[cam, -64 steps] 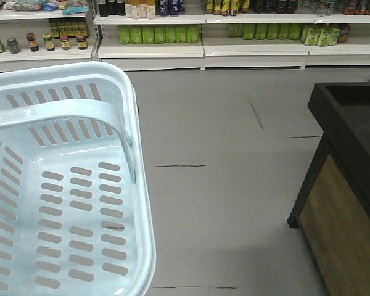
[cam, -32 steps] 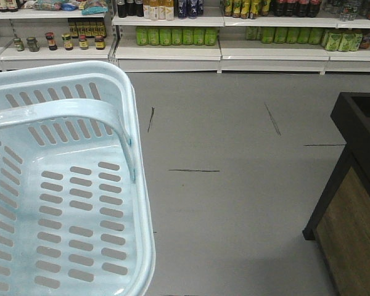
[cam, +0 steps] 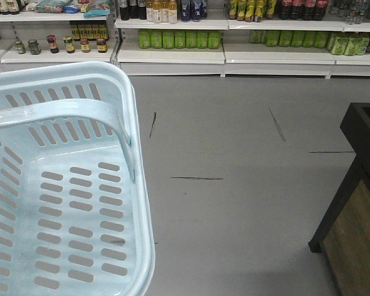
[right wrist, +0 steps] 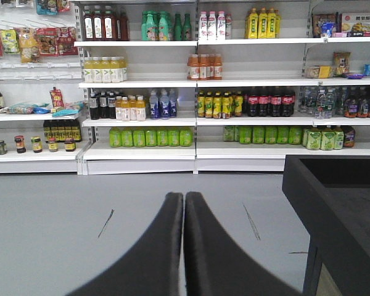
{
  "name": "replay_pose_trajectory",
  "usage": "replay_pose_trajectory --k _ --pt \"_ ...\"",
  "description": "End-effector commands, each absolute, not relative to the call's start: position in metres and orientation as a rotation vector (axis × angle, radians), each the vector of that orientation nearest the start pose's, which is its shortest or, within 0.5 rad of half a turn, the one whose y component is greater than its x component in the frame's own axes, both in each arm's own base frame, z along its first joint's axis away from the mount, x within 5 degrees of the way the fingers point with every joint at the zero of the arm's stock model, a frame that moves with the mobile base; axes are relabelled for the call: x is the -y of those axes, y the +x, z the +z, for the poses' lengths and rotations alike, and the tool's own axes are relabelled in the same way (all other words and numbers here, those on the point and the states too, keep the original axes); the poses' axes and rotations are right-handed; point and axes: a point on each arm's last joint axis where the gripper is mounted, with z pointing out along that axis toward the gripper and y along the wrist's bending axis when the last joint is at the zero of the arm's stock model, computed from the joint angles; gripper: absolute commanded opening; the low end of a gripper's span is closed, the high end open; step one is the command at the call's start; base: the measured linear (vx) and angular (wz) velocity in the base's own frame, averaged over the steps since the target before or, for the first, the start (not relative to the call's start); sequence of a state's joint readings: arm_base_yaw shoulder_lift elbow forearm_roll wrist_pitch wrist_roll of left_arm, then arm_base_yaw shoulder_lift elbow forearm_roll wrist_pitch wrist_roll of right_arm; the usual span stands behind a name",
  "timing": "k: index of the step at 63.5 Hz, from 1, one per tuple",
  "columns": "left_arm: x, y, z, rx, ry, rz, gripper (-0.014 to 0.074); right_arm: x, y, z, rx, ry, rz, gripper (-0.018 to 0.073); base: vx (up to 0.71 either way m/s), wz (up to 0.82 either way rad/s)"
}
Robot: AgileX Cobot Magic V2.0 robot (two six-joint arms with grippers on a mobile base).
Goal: Pick three apples into basket with both arms
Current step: 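Drive the base along the aisle past the shelves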
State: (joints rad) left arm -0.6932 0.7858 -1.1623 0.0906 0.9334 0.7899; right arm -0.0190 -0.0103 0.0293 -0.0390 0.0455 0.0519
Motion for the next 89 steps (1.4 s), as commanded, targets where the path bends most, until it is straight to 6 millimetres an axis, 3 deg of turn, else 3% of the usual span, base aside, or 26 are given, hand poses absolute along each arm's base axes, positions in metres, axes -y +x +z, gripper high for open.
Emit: replay_pose_trajectory --k 1,89 --pt "0.0737 0.0975 0.4594 -1.403 1.29 0.158 -0.0008 0.001 0.0563 0.2022 -1.478 0.017 -0.012 -0.0009 0.14 -0.03" --pt "0.0737 0.0975 0.4594 -1.403 1.29 0.158 -0.0006 0.001 0.0562 0.2023 -1.477 0.017 -0.012 -0.0009 0.15 -0.03"
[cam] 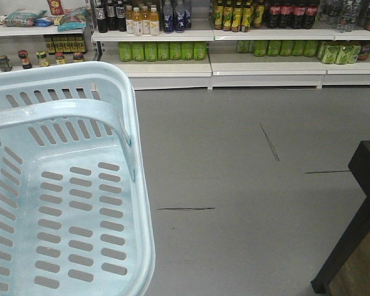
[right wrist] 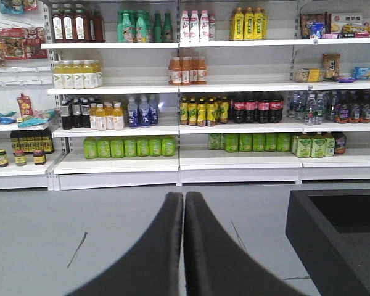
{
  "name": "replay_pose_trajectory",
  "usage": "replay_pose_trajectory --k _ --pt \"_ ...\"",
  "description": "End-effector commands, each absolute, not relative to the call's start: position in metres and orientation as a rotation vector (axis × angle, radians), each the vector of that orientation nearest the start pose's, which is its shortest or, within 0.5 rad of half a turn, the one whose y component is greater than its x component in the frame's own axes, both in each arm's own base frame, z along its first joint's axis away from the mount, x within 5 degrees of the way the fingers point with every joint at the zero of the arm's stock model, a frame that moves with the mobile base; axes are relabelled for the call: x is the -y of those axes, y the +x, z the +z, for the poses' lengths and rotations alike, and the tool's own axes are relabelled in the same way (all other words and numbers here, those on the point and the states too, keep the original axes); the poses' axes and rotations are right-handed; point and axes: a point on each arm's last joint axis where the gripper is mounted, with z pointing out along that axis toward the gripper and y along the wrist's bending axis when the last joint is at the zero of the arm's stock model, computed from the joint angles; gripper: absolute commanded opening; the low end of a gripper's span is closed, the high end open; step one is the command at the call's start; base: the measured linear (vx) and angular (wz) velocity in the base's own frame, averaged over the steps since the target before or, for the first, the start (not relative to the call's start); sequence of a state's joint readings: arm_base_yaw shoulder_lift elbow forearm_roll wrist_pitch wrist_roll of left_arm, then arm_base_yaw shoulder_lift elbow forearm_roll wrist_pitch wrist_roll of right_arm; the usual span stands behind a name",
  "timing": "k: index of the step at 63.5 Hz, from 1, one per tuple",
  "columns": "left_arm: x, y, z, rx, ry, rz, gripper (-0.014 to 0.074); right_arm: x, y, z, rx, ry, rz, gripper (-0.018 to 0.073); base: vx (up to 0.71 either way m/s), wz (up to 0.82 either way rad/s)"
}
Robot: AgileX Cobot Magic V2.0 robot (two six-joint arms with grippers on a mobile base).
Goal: Pick three apples into basket with both arms
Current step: 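Drive the base along the aisle past the shelves, then turn the base toward the table with apples and oranges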
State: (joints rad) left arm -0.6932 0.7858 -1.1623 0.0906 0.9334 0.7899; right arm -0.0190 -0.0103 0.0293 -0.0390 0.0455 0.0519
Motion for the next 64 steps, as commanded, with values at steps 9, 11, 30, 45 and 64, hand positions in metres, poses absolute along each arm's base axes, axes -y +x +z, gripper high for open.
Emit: replay_pose_trajectory --k 9,11,30,45,64 --pt "0.0751 0.0992 0.4587 -1.407 1.294 0.158 -0.0006 0.001 0.0562 0.2023 -1.477 0.017 -0.012 -0.0009 0.06 -0.11" --pt "0.0751 0.0992 0.4587 -1.407 1.294 0.158 -0.0006 0.001 0.0562 0.2023 -1.477 0.017 -0.012 -0.0009 0.02 -0.08" --pt "0.0751 0.0992 0.4587 -1.406 1.294 0.158 -0.0006 0.001 0.0563 0.2022 -1.478 0.017 -0.012 -0.0009 0.0 -0.01" --pt "0.0751 0.0992 0.4587 -1.406 1.294 0.158 -0.0006 0.001 0.0563 0.2022 -1.478 0.017 -0.012 -0.0009 0.0 -0.04" --pt "0.0751 0.0992 0.4587 -1.406 1.294 0.158 -0.0006 0.001 0.0563 0.2022 -1.478 0.017 -0.012 -0.0009 0.01 -0.19"
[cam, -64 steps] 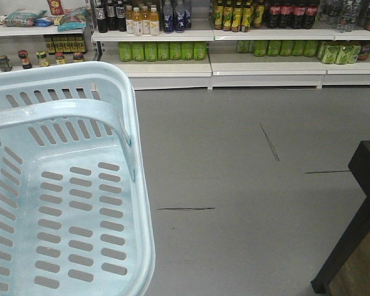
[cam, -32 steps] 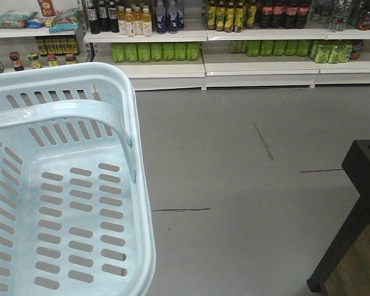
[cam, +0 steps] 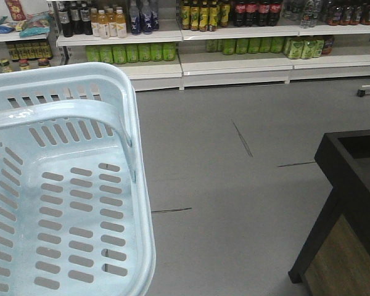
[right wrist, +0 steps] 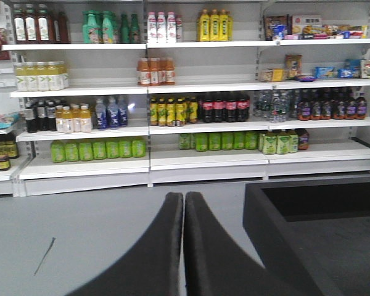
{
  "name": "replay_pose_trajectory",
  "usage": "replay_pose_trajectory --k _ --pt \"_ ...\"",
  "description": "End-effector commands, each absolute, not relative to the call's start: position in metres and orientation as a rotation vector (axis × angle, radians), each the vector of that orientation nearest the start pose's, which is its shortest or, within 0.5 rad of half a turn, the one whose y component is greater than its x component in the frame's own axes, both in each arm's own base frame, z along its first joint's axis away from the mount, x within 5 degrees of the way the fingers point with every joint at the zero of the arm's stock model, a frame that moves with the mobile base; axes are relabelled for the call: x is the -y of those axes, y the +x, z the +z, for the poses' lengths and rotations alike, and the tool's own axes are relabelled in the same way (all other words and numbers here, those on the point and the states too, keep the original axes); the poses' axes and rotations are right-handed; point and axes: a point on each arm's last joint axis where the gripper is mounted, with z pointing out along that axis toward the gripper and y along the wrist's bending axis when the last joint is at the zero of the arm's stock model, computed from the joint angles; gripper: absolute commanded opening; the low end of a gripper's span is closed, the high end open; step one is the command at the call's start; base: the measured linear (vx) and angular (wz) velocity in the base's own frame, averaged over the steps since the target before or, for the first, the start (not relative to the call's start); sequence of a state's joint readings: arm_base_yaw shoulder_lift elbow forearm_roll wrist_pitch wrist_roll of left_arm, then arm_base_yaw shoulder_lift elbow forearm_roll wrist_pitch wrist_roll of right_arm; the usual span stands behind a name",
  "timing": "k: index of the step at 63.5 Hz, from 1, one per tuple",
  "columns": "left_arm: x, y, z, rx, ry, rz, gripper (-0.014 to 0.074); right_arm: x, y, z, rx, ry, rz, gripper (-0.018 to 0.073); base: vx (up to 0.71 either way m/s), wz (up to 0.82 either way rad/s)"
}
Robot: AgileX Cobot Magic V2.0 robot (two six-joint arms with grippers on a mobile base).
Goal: Pick three apples into basket with both arms
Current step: 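Turn the base toward the table with apples and oranges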
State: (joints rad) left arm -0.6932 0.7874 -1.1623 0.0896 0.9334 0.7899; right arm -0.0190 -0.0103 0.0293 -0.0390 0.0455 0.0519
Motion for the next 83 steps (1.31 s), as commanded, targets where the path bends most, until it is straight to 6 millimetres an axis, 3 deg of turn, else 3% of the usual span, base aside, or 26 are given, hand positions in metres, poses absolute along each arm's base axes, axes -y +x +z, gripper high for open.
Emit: replay_pose_trajectory --k 1,83 --pt "0.0751 0.0992 0.4587 -1.406 1.294 0.158 -0.0006 0.001 0.0563 0.2022 -1.478 0.017 -0.012 -0.0009 0.04 -0.22" --pt "0.0751 0.0992 0.4587 -1.406 1.294 0.158 -0.0006 0.001 0.0562 0.2023 -1.477 0.017 -0.012 -0.0009 0.08 -0.43"
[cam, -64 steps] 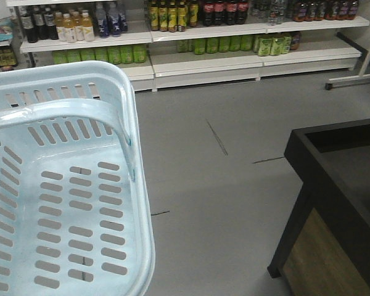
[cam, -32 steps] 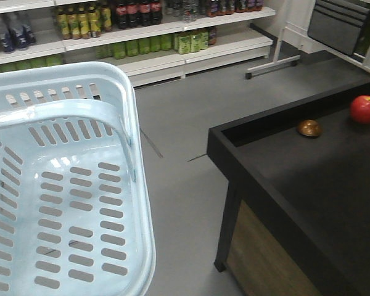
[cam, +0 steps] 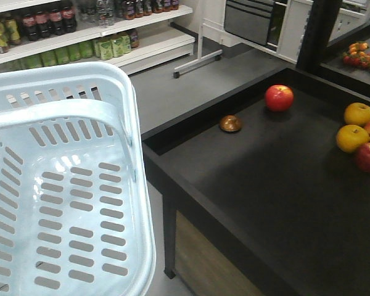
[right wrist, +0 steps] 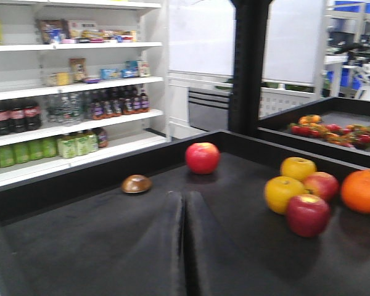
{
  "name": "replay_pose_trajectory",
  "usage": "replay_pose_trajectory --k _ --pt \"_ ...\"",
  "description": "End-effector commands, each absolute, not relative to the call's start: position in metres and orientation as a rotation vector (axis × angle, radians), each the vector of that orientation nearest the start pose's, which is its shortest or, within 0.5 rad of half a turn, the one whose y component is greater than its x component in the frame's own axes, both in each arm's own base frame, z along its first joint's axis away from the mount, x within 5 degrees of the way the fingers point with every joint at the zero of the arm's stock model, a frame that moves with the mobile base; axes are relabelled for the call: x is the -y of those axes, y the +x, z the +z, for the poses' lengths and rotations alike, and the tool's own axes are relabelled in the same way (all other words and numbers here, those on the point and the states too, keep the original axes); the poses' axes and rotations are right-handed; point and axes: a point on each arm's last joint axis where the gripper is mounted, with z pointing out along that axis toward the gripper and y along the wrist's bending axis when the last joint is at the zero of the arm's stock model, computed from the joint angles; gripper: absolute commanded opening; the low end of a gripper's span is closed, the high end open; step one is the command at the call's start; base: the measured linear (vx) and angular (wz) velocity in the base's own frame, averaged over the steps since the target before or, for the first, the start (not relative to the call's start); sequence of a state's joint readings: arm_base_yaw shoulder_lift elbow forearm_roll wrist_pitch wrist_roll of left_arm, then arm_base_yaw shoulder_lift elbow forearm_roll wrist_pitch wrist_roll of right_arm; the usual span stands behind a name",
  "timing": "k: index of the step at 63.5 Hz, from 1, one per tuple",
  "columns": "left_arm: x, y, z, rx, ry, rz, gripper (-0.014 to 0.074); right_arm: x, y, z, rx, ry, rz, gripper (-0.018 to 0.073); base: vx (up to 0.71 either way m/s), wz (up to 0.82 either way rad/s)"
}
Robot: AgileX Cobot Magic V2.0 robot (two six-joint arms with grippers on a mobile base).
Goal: Pick three apples into basket with both arms
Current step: 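Turn the base toward the table with apples and oranges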
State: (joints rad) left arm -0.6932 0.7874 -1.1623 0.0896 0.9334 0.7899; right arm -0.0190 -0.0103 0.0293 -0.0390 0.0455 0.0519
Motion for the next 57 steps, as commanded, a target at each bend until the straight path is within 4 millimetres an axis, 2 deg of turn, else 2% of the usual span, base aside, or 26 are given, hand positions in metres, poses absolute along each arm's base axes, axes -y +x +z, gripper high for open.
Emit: replay_pose_trajectory --k 1,57 --pt "0.0751 0.0992 0.4587 -1.406 1.294 0.158 -0.0006 0.001 0.0562 0.2023 -1.477 0.017 -0.012 -0.0009 0.08 -0.43" --pt "0.0749 0.0989 0.4589 -1.406 1.293 0.158 -0.0006 0.001 0.0563 0.2022 -1.478 0.017 -0.012 -0.0009 0.07 -0.43"
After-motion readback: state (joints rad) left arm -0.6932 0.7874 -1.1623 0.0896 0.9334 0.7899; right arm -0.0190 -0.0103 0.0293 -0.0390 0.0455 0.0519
